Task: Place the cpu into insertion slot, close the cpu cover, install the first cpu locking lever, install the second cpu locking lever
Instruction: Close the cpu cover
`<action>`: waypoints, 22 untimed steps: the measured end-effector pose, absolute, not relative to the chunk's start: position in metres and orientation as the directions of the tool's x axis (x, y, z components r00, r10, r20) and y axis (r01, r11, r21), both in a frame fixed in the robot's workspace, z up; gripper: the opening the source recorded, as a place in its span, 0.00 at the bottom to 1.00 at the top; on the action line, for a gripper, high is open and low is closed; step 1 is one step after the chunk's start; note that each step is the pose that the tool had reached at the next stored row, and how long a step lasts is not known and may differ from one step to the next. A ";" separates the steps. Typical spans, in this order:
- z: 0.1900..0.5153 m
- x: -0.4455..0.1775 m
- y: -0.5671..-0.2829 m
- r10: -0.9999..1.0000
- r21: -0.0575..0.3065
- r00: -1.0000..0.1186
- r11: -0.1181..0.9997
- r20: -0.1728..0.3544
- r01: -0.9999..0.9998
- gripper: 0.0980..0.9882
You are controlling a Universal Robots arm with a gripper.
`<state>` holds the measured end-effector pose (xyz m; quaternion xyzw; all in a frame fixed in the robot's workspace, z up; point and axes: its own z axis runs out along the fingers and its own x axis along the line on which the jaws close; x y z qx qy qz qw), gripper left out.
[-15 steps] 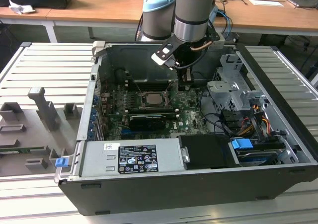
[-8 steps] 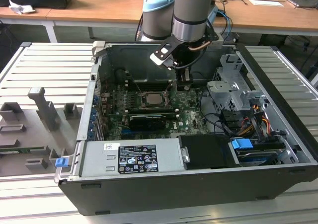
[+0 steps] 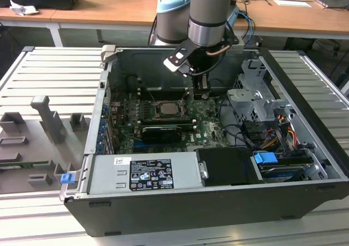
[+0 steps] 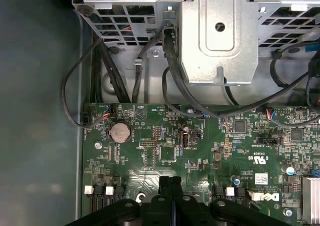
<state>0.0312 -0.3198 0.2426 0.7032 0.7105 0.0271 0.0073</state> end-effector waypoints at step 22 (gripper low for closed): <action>0.243 0.022 -0.320 1.000 0.049 -0.011 0.010 0.028 0.999 0.01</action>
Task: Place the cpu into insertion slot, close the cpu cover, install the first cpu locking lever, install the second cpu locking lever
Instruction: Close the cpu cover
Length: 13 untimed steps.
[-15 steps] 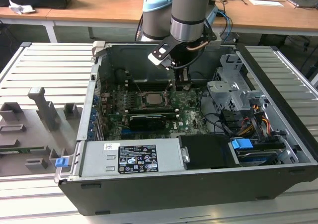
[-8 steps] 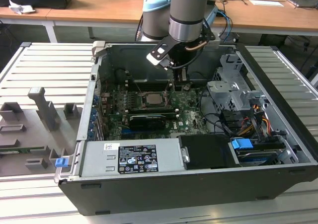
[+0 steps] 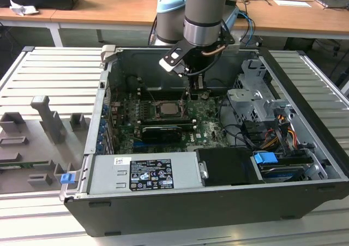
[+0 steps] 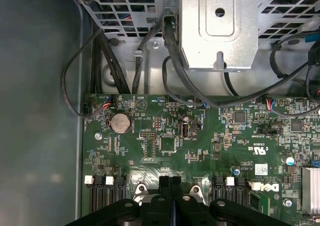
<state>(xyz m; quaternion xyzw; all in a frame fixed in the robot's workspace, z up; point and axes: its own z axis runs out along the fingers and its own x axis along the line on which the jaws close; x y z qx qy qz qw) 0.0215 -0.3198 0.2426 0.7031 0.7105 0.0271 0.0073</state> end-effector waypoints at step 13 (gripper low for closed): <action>0.243 0.013 -0.320 1.000 0.049 -0.011 0.010 0.028 0.999 0.01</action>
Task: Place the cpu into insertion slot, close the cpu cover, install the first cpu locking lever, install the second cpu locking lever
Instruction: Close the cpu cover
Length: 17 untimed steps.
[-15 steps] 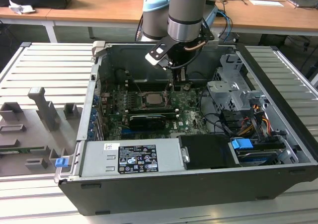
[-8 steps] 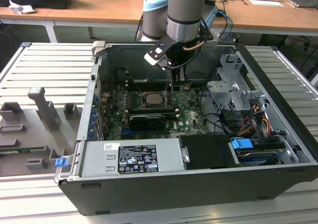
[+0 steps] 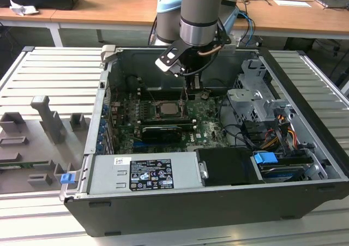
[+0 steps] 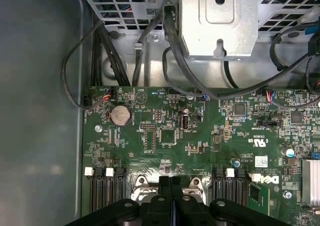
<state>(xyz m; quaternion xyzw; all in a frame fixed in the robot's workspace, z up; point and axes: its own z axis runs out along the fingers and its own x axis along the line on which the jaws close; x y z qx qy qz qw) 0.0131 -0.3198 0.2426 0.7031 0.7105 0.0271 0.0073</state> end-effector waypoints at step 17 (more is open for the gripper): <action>0.236 -0.010 -0.320 1.000 0.049 -0.012 0.011 0.028 0.999 0.01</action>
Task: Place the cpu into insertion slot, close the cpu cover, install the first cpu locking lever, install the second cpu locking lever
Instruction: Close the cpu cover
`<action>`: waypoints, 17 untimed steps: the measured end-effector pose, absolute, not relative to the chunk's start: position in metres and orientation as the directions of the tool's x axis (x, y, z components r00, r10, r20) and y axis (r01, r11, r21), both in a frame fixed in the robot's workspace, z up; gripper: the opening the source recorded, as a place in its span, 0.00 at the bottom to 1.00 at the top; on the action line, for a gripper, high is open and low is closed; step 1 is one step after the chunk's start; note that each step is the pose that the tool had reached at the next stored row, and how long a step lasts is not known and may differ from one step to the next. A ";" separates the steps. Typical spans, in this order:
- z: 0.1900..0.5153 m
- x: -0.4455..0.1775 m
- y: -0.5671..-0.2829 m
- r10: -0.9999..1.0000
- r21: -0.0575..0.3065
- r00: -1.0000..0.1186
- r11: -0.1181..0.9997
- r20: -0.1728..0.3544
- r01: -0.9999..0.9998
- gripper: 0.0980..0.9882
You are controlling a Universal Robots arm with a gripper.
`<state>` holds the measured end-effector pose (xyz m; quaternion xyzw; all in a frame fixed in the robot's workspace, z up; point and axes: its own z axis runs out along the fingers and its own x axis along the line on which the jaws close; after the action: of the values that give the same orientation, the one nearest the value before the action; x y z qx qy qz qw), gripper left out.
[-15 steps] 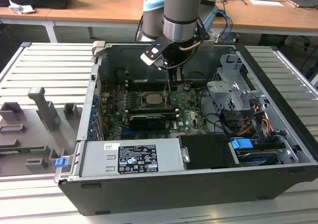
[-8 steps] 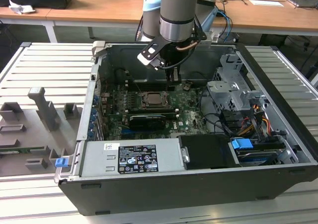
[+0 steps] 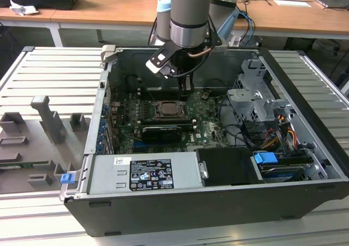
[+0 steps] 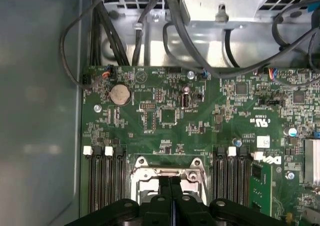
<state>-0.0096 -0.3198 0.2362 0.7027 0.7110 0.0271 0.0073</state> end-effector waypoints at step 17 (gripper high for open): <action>0.229 -0.040 -0.320 0.999 0.048 -0.042 0.040 0.028 0.998 0.01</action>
<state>-0.0400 -0.3197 0.2286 0.6921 0.7212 0.0270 0.0066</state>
